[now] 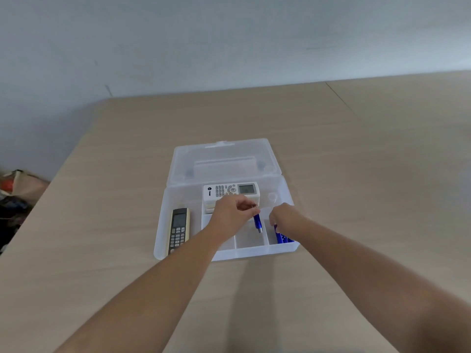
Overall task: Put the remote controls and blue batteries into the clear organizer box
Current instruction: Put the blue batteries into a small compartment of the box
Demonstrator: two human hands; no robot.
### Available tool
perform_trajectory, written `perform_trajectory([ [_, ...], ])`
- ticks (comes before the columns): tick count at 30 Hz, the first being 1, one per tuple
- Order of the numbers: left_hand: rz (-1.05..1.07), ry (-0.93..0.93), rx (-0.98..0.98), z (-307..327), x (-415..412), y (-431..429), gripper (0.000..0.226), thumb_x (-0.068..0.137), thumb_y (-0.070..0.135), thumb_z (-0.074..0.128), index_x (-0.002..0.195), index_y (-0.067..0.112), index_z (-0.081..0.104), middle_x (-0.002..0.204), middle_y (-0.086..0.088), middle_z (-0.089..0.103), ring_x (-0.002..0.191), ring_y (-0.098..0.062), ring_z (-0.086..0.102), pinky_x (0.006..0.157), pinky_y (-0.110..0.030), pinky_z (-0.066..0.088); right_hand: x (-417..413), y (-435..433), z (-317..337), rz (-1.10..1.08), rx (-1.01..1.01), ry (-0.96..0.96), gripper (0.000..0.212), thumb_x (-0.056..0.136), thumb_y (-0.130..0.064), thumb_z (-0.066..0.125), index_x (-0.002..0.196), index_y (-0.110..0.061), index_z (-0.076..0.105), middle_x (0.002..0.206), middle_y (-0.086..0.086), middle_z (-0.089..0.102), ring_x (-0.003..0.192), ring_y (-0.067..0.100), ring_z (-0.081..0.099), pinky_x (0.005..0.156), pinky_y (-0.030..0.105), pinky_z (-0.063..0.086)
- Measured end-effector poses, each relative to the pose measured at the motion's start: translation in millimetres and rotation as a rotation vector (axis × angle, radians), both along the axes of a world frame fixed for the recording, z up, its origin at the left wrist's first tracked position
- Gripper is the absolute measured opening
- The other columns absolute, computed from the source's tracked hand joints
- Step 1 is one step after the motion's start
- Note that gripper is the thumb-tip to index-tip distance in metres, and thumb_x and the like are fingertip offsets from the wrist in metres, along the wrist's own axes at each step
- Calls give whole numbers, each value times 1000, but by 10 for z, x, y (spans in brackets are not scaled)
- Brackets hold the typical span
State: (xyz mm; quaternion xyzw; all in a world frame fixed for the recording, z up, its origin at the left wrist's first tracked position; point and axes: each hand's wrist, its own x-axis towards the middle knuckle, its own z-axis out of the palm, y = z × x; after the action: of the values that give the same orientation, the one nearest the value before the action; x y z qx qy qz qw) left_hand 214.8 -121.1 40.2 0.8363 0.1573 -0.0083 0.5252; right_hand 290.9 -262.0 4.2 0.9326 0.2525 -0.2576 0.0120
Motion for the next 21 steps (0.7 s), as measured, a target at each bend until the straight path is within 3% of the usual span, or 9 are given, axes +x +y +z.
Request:
perform_trajectory([
  [4, 17, 15, -22, -51, -13, 30, 15, 82, 9, 73, 96, 3, 74, 80, -1, 69, 78, -14, 65, 84, -22, 52, -36, -13, -102, 29, -37, -37, 17, 82, 6, 47, 80, 2, 63, 79, 10, 52, 66, 24, 47, 64, 28, 41],
  [7, 15, 19, -13, -57, 12, 20, 16, 81, 10, 74, 96, 4, 74, 86, -7, 73, 81, -16, 66, 88, -26, 54, -48, 8, -80, 45, -60, -36, 34, 84, 7, 47, 53, -6, 38, 60, 6, 38, 50, 17, 36, 59, 26, 39],
  [9, 5, 26, 1, -47, 38, -4, 18, 81, 11, 74, 98, 4, 74, 93, -11, 75, 84, -16, 67, 89, -27, 54, -50, -22, -72, 73, -79, -49, 24, 84, 6, 48, 61, -2, 51, 65, 6, 42, 54, 18, 40, 62, 28, 39],
  [10, -2, 33, 16, -37, 50, -21, 19, 81, 12, 74, 99, 4, 74, 95, -12, 75, 84, -15, 67, 89, -27, 54, -50, -50, -64, 99, -84, -70, 16, 84, 6, 48, 76, 2, 61, 72, 7, 47, 60, 20, 44, 63, 29, 40],
  [13, -28, 45, 56, -30, 100, -76, 20, 81, 12, 74, 100, 5, 74, 90, -10, 74, 84, -16, 68, 79, -19, 52, -57, -170, -2, 134, -28, -98, 29, 84, 8, 47, 105, 1, 65, 93, 13, 59, 72, 21, 50, 67, 30, 45],
  [15, -52, 54, 93, -8, 127, -151, 19, 82, 12, 74, 100, 6, 73, 87, -8, 72, 84, -17, 69, 73, -15, 50, -50, -274, 57, 135, 59, -148, 33, 85, 9, 46, 109, -2, 64, 110, 12, 60, 91, 25, 58, 81, 32, 49],
  [17, -83, 61, 153, 29, 168, -252, 18, 83, 14, 72, 99, 6, 72, 91, -9, 74, 87, -21, 71, 79, -23, 54, -38, -383, 84, 50, 191, -197, 31, 87, 5, 47, 109, -6, 65, 113, 8, 58, 102, 25, 59, 87, 34, 50],
  [19, -124, 71, 216, 68, 217, -375, 16, 83, 14, 70, 97, 5, 72, 95, -11, 74, 91, -24, 71, 85, -32, 56, -43, -499, 125, -102, 344, -231, 25, 90, -2, 49, 107, -9, 66, 106, 2, 56, 96, 20, 57, 83, 30, 49],
  [21, -167, 120, 344, 79, 283, -506, 10, 84, 12, 66, 87, 4, 71, 89, -10, 72, 92, -25, 70, 81, -31, 54, -83, -589, 180, -270, 496, -228, 21, 88, -5, 54, 105, -10, 65, 98, 0, 53, 86, 16, 52, 77, 25, 45],
])
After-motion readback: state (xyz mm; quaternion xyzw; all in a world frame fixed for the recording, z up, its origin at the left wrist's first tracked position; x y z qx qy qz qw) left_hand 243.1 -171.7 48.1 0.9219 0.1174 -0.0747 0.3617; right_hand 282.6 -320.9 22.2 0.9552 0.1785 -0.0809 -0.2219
